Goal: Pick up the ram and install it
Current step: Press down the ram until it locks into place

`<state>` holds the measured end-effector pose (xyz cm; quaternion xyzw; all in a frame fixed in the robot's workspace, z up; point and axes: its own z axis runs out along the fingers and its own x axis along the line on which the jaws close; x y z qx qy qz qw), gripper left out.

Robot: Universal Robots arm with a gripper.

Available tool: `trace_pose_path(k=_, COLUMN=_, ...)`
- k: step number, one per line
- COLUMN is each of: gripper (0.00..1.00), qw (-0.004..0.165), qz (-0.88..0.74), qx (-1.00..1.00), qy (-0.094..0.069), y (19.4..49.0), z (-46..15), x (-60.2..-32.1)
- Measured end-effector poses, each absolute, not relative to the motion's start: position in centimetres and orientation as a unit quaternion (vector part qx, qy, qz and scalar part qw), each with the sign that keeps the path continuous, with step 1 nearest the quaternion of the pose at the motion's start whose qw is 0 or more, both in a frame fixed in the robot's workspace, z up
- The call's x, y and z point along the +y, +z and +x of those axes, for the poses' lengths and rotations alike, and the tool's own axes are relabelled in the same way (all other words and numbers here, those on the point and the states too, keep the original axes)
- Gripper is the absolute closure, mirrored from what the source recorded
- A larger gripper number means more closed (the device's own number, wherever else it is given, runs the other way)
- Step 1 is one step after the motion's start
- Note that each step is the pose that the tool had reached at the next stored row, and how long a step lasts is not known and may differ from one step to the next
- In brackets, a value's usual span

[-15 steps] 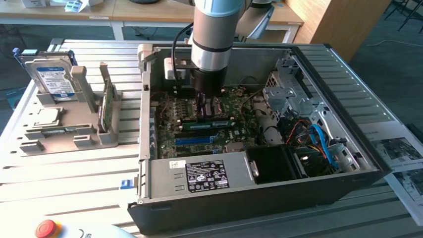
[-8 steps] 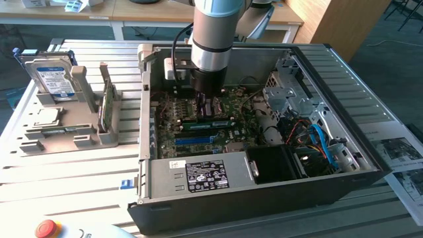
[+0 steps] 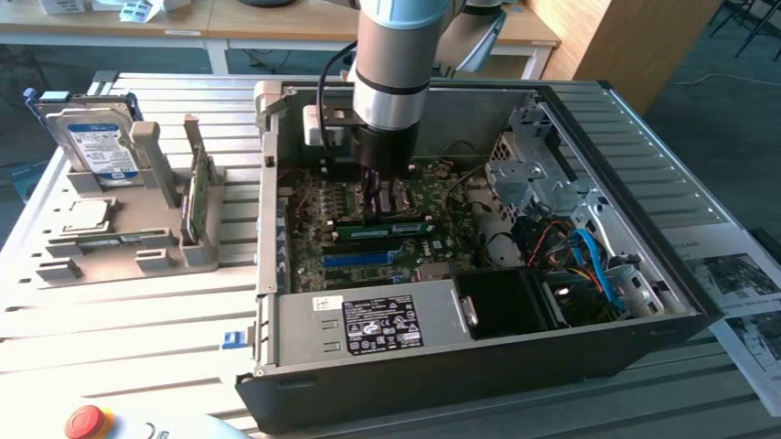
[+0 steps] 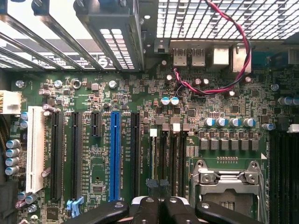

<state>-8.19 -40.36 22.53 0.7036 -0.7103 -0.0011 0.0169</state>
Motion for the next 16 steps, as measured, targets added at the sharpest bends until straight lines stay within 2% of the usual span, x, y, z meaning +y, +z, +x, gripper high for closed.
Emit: trace_pose_path(k=16, gripper=0.90, qw=0.018, qz=0.704, qx=-0.710, qy=-0.002, y=24.4, z=-8.2, x=-40.4)
